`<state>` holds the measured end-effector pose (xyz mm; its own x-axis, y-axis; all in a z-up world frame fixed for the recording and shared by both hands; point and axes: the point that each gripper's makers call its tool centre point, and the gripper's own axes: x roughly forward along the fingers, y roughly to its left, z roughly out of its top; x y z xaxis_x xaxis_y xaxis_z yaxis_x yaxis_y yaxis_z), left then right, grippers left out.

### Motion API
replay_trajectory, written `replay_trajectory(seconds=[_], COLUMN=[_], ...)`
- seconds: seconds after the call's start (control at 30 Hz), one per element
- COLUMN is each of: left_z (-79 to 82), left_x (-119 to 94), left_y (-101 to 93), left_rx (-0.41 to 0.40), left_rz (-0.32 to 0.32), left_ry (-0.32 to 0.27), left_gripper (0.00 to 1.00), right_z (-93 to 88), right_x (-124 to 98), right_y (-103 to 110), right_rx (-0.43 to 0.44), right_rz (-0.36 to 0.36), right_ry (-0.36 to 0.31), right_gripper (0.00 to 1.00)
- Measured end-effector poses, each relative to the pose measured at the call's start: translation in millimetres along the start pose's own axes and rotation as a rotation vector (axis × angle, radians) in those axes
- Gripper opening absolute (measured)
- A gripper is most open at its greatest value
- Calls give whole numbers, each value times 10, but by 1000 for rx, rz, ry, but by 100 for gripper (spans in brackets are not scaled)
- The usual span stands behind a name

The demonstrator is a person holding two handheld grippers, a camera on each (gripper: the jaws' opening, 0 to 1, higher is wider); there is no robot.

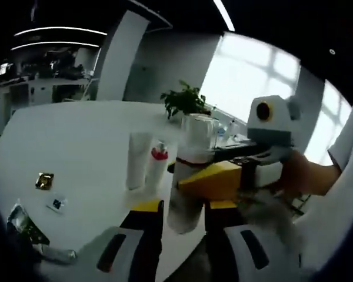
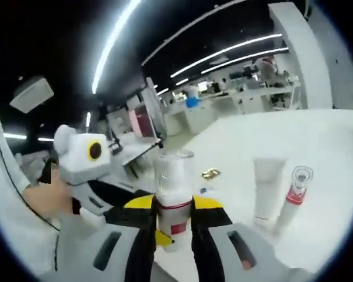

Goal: Arrange the skincare products in the storage area until every visible bottle or jar stands upright without overlapping.

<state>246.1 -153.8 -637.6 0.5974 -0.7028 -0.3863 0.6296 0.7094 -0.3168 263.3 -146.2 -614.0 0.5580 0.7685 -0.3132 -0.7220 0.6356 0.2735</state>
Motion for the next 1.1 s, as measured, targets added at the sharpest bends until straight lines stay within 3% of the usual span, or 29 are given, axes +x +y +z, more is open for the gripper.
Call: replay_trajectory(seconds=[0.07,0.13,0.17,0.23,0.27,0.33,0.43,0.93,1.1], left_z=[-1,-20,-25,29,-21,-6,-54,-153,-130], left_x=[30,56,74,73,67,93,143,256,320], left_y=[-19,3,-29,5,6,2,-13,-225,-350], left_rx=[43,39,31,53,71,141,130,172,216], left_rz=[52,129,132,196,213,228,227,92,-42], left_ry=[-19,-25,-28,-65,-36,-39,-23,26,28], left_gripper=[23,23,22,21,20,20,20,20,20], right_z=[14,17,4,-21,23,-2,-28,-159,-172], right_x=[22,27,36,43,27,-27,-75,-317,-419], right_y=[27,33,16,41,34,34,21,-108,-90], right_rx=[54,23,-14,-26,-51,-63,-67,-39,-100], right_rz=[-37,-70,-94,-108,-132,-165,-202,-164,-5], right_ry=[-15,-19,-12,-8,-33,-31,-39,-36,-25], right_gripper=[21,21,21,21,21,21,22,21,20])
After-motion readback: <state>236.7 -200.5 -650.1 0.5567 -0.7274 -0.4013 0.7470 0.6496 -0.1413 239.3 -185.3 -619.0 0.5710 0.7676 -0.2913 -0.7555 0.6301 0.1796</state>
